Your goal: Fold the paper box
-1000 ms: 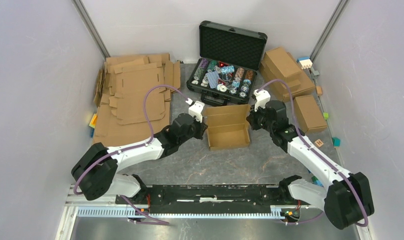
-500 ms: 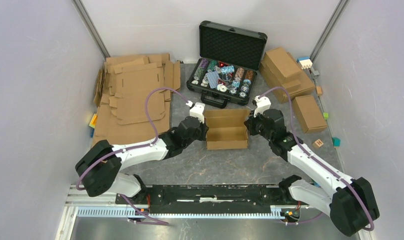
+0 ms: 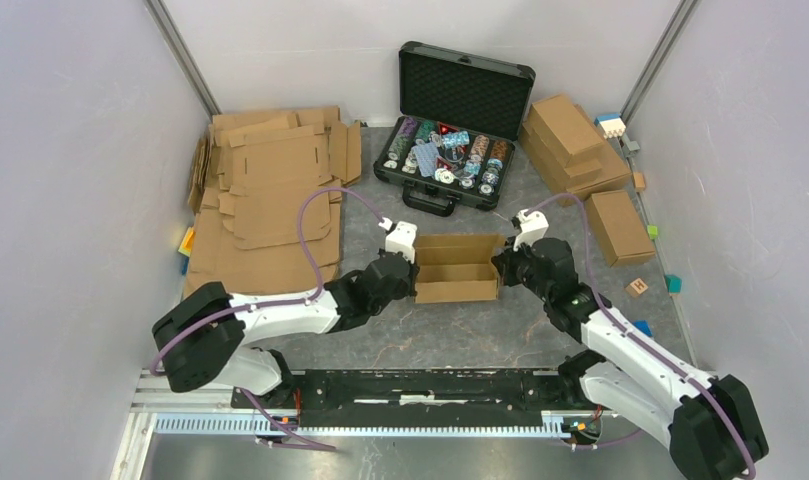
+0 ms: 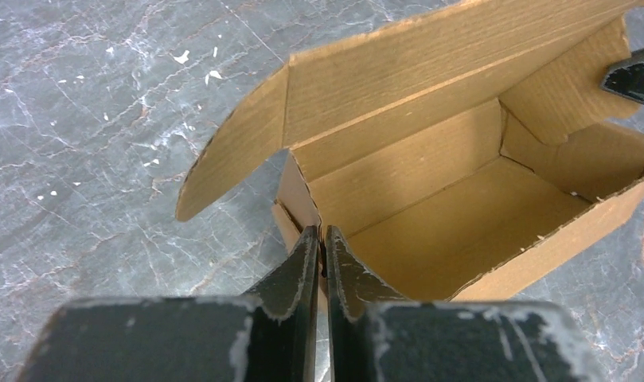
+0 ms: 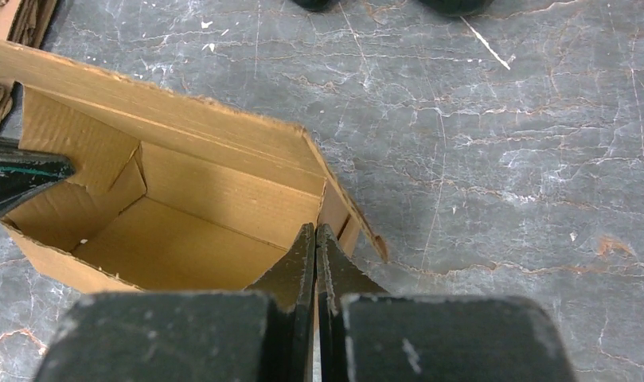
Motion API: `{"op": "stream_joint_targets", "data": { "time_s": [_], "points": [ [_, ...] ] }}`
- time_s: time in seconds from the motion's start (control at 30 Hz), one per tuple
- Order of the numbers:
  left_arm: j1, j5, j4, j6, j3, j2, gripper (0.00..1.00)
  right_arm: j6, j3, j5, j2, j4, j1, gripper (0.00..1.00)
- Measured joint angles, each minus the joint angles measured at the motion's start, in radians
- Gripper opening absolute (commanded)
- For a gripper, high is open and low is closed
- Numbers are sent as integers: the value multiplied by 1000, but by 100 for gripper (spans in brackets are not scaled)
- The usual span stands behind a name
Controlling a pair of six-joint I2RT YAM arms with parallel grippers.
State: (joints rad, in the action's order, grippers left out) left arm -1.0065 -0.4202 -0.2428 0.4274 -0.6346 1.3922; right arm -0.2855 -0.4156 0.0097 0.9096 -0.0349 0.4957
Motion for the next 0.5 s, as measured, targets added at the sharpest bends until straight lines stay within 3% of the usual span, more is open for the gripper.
{"op": "stream_joint_targets", "data": {
  "time_s": [0.3,0.5],
  "points": [
    [-53,3,-40,-3,52,-45,41,-14,89,-1,-83,-63,7,0],
    [-56,42,60,18,53,-158,52,-14,93,-7,-87,-69,11,0]
  ]
}}
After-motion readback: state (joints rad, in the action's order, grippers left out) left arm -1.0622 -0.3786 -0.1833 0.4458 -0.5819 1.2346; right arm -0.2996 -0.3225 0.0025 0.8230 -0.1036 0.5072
